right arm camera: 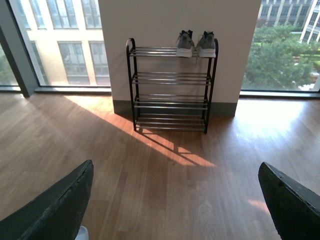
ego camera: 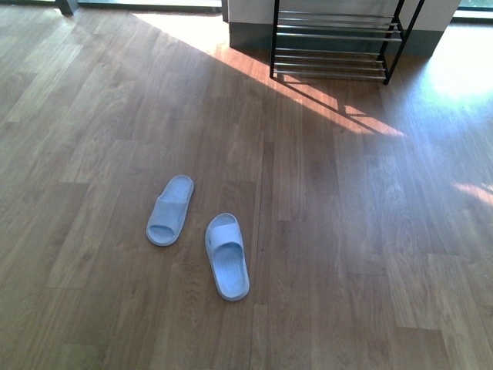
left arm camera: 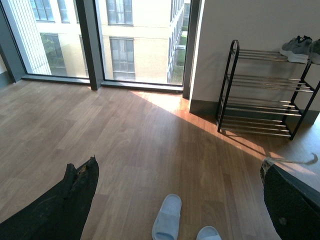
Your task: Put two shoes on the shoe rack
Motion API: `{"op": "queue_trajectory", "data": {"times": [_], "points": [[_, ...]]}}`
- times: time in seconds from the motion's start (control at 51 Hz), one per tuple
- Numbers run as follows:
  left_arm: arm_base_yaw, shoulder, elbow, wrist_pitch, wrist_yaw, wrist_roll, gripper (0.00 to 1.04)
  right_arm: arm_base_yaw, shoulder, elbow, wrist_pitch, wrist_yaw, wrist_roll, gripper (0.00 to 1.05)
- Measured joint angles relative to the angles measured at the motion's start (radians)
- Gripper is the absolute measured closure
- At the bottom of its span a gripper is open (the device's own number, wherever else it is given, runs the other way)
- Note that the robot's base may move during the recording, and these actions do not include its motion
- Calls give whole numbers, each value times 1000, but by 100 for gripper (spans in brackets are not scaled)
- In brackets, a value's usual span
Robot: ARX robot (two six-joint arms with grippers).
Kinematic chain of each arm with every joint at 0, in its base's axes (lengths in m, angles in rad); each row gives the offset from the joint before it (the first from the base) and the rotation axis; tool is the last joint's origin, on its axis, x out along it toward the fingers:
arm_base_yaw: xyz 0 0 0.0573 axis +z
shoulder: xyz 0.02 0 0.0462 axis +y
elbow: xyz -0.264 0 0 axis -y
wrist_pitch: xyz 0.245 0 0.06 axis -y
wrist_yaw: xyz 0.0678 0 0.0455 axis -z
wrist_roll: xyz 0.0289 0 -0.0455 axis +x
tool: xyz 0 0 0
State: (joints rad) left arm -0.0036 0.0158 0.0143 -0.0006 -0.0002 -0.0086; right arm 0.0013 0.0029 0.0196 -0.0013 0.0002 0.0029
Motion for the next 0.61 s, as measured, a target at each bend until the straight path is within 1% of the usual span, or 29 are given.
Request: {"op": "queue_trajectory", "data": {"times": [0.608], "points": [[0, 0, 0, 0, 0, 1, 9, 0, 0, 0, 0, 0, 0, 9]]}}
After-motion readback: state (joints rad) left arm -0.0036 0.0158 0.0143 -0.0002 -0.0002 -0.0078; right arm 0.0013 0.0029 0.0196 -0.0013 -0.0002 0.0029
